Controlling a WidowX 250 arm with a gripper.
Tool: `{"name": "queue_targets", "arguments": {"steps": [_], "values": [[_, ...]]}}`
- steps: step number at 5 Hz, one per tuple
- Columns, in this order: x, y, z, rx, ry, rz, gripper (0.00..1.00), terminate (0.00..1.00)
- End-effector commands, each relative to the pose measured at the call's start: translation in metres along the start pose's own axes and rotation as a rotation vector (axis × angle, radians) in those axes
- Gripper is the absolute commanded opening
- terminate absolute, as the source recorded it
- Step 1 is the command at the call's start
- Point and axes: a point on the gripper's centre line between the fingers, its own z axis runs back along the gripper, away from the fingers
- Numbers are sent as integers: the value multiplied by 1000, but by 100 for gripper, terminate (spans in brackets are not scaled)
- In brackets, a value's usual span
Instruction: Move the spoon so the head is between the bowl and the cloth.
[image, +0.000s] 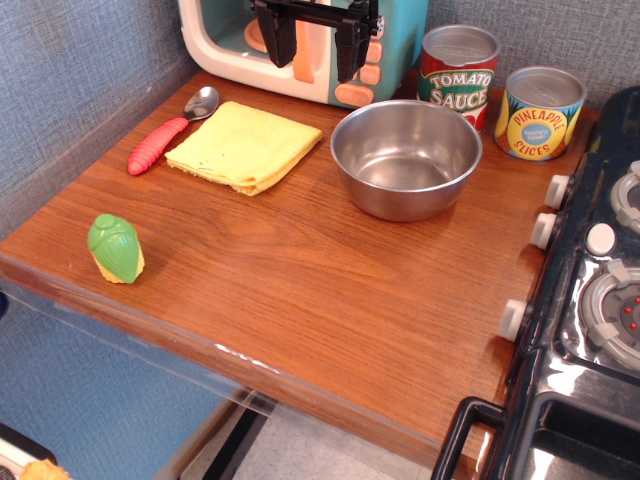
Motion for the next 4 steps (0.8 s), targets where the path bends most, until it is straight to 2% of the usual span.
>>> {"name": "queue_targets", "arguments": {"steps": [1, 2, 3, 4], "values": [[0, 0, 0, 0, 0, 0, 100, 0], [-4, 7, 1, 0, 4, 35, 100, 0], [-28, 35, 16, 33, -27, 58, 100, 0], [-49, 78, 21, 78, -19, 119, 100, 0]]}}
